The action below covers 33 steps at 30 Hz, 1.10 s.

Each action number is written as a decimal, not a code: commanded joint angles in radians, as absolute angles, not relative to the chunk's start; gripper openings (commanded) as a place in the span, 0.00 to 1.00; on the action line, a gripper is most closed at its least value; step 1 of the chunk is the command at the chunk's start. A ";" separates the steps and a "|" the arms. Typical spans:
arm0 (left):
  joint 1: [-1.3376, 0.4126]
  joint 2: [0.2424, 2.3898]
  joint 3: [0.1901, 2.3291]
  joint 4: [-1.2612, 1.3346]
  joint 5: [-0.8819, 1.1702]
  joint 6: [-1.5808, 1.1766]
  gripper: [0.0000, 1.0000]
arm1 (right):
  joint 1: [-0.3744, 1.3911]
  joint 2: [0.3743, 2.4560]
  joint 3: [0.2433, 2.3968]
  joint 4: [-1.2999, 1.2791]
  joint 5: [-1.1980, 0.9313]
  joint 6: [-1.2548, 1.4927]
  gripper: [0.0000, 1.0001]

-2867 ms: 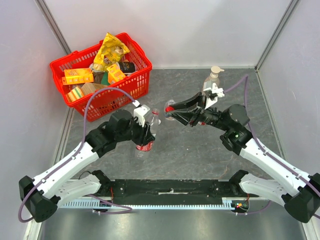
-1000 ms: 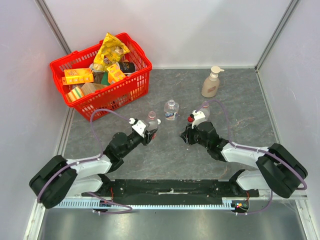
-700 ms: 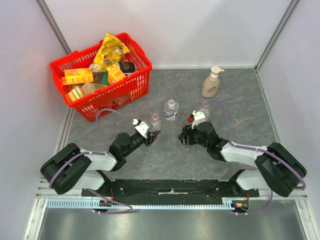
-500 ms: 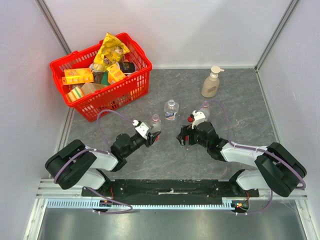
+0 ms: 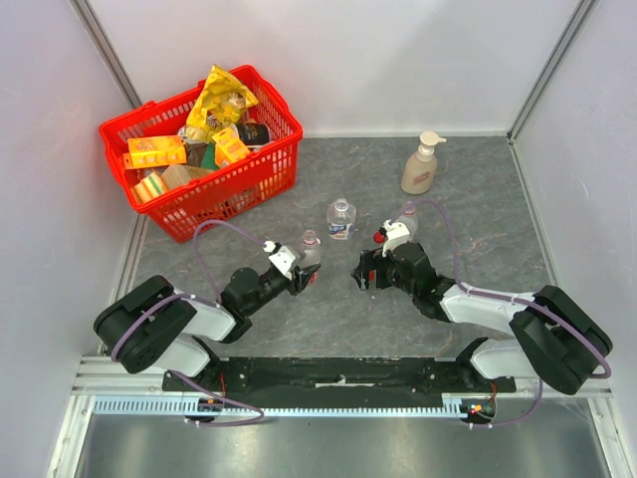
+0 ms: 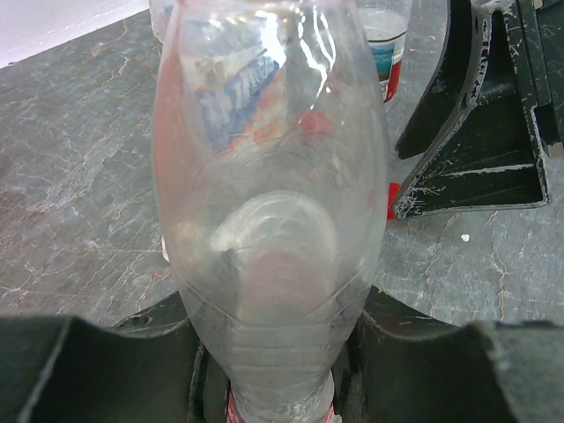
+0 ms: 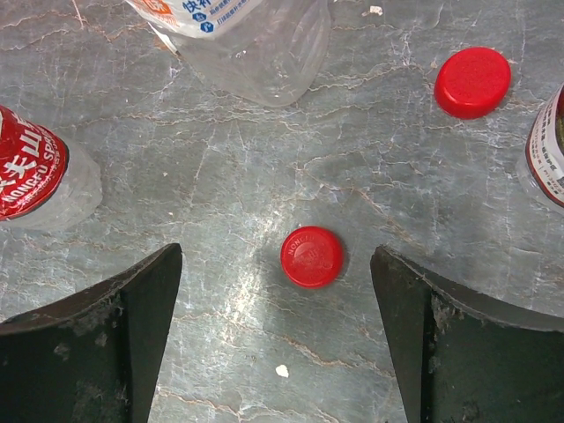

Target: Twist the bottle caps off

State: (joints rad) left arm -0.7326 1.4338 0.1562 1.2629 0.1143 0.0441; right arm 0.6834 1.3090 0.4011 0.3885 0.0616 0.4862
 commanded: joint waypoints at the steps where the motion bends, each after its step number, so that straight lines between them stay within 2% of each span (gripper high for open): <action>1: -0.735 1.431 0.137 1.304 0.115 0.023 0.49 | 0.683 1.285 0.434 0.414 0.075 0.474 0.94; 6: -0.738 1.407 0.124 1.302 0.106 0.012 0.59 | 0.683 1.281 0.433 0.419 0.072 0.471 0.94; 14: -0.736 1.327 0.123 1.246 0.103 0.011 0.68 | 0.683 1.270 0.425 0.423 0.072 0.471 0.95; 22: -0.738 1.171 0.121 1.100 0.109 0.009 0.70 | 0.681 1.279 0.423 0.434 0.063 0.468 0.95; 28: -0.735 1.176 0.110 1.109 0.107 0.011 0.71 | 0.684 1.278 0.426 0.436 0.055 0.466 0.95; 29: -0.736 1.192 0.112 1.117 0.104 -0.023 0.89 | 0.683 1.275 0.425 0.436 0.052 0.466 0.95; 33: -0.738 1.249 0.115 1.175 0.109 -0.038 0.93 | 0.683 1.255 0.423 0.434 0.045 0.462 0.96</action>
